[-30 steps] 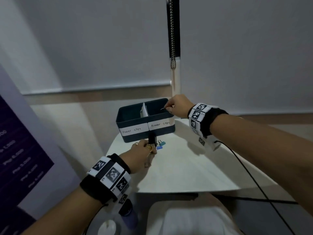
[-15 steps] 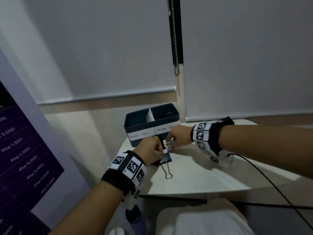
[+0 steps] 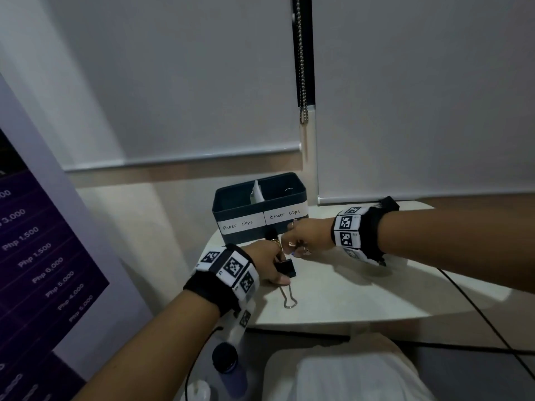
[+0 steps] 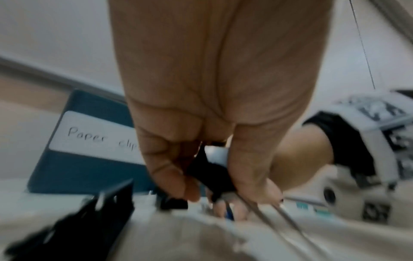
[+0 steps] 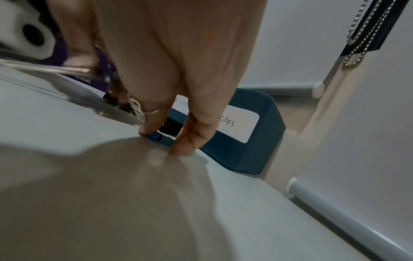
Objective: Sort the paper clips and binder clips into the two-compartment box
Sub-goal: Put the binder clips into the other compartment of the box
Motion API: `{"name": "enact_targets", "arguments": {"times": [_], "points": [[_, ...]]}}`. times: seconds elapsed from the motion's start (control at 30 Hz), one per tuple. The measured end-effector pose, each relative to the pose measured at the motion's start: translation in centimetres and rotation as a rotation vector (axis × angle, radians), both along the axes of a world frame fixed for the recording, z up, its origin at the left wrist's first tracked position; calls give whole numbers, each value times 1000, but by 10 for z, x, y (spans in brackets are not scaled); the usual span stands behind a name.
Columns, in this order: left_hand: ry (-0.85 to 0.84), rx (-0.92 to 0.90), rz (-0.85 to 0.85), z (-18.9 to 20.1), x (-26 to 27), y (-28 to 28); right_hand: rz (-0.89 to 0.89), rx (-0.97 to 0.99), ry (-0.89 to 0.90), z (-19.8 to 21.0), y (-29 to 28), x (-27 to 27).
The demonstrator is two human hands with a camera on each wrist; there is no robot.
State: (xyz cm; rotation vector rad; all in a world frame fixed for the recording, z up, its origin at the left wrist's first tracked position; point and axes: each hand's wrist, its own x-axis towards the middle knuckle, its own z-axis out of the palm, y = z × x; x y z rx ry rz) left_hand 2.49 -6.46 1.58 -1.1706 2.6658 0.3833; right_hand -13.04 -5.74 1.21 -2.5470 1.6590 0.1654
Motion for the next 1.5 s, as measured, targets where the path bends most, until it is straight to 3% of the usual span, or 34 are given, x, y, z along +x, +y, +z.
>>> {"name": "enact_targets", "arguments": {"times": [0.13,0.3,0.4,0.53,0.7,0.87,1.07,1.17,1.27,1.37,1.5], "points": [[146,-17,30,32,2,-5,-55,33,-13,-7,8,-15],[678,-214,253,80,-19,-42,-98,115,45,-8,22,-32],[826,-242,272,73,-48,-61,-139,70,17,-11,26,-36],[568,-317,258,57,-66,-72,-94,68,-71,-10,27,-45],[618,-533,192,47,-16,-46,-138,-118,-212,34,12,-49],[347,-246,194,9,45,-25,-194,-311,-434,68,-23,-24],[-2,-12,21,-18,58,-25,-274,-303,-385,58,-50,-6],[23,-69,-28,-21,59,-28,-112,-434,-369,53,-38,6],[19,-69,-24,-20,59,-24,89,-198,-115,31,-24,20],[145,-7,-25,-5,58,-23,48,-13,151,14,-20,26],[464,-88,-27,31,43,-31,5,-23,179,7,-16,29]]}}
